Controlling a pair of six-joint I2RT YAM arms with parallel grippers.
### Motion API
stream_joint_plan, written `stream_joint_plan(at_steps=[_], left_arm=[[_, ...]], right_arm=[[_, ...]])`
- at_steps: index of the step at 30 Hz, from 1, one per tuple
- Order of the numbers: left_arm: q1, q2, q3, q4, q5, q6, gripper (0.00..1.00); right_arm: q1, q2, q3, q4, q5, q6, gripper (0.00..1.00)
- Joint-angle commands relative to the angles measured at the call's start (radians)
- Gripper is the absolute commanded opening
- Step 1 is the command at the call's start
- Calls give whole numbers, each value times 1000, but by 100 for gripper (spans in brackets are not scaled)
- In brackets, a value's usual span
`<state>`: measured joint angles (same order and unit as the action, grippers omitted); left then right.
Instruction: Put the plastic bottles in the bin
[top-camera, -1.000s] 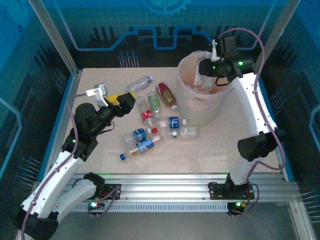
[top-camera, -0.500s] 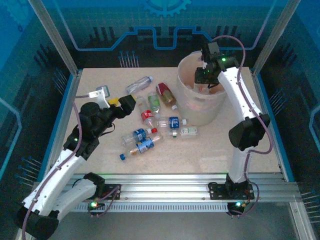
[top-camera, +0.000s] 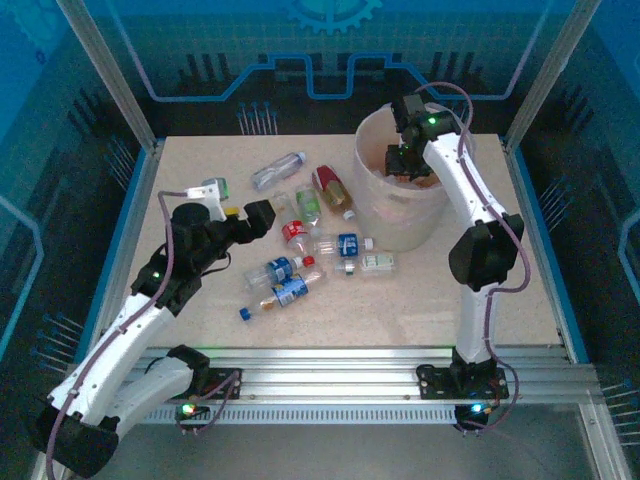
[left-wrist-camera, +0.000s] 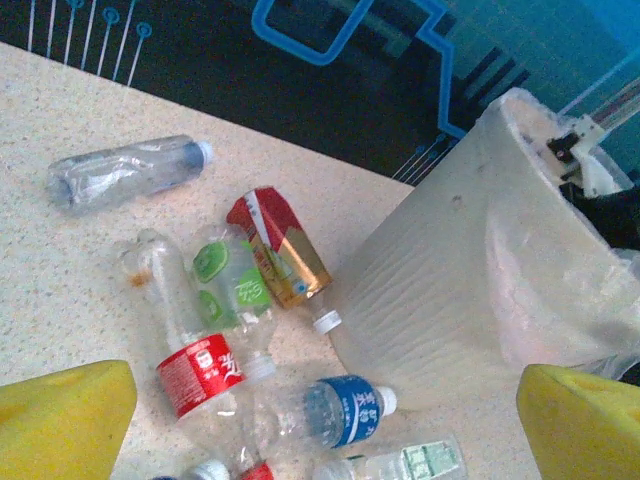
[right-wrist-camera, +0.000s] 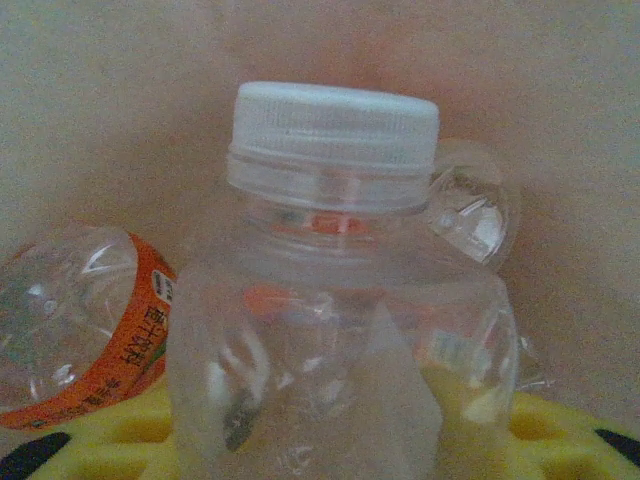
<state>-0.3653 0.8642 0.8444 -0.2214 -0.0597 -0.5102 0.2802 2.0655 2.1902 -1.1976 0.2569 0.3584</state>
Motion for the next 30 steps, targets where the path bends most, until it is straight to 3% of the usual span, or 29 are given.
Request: stream_joint_plan(at_steps=[1,11,12,13,21,30], left_arm=[[2,-4,27,-96,15,63,99],[-19,-14,26,-220,127,161,99],[-29,-10,34,-246,122,175,99],[-41,-8,40,-270,115,187,99],[-237,74,99,-461,-44,258,98],[-454,285,127,-536,-238,268,87]], right_arm=[[-10,-6,21,-22,-9,-7,61],[-28,-101,94,-26,-78,-52,80],[-30,-116,104,-27,-82,-57,94],[-32,-129,111,-29,-84,-60,100],[-58,-284,75,-14,-95,-47,100],[-98,-512,-197,117,-96,19,100]])
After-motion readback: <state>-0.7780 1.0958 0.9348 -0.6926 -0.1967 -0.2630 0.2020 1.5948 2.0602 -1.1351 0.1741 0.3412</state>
